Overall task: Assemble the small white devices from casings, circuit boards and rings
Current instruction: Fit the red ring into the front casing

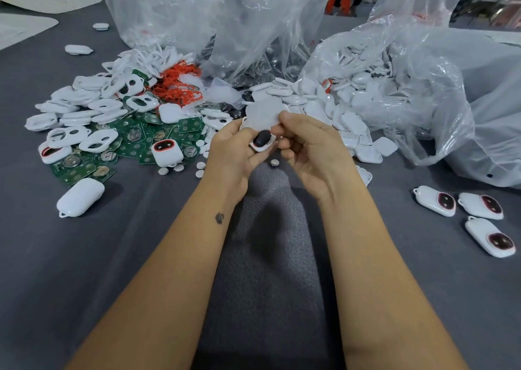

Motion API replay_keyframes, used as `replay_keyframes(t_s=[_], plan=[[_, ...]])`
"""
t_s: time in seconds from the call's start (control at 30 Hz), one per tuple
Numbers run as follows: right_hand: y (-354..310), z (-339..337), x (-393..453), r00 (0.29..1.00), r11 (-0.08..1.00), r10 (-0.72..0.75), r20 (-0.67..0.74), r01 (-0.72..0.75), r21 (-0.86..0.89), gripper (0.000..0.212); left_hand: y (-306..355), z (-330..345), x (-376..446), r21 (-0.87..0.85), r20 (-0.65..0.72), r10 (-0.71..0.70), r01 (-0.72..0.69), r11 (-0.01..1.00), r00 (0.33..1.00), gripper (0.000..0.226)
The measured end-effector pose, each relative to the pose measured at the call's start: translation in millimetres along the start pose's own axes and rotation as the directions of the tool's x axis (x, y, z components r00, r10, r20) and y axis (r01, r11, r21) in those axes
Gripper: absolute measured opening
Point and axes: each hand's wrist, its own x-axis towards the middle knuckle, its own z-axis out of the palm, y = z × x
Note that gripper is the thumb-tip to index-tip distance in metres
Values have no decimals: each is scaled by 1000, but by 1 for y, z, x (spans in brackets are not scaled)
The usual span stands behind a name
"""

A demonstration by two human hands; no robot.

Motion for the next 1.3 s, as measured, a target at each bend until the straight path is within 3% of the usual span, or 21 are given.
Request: replay_keyframes(t_s=[0.53, 1.07, 1.3], plan=[[-2, -1, -4, 992, 1000, -9, 125, 10, -4, 10, 3, 0, -4, -26, 24, 20, -19, 999, 1000, 21], [0, 1, -2, 1000, 996, 26, 9, -25, -90, 10, -4, 5, 0, -207, -19, 3, -6, 978, 1000, 20], [2, 2, 0, 1000, 986, 11, 10, -9, -166, 12, -3, 4, 1, -194, -27, -37, 31, 981, 999, 13]])
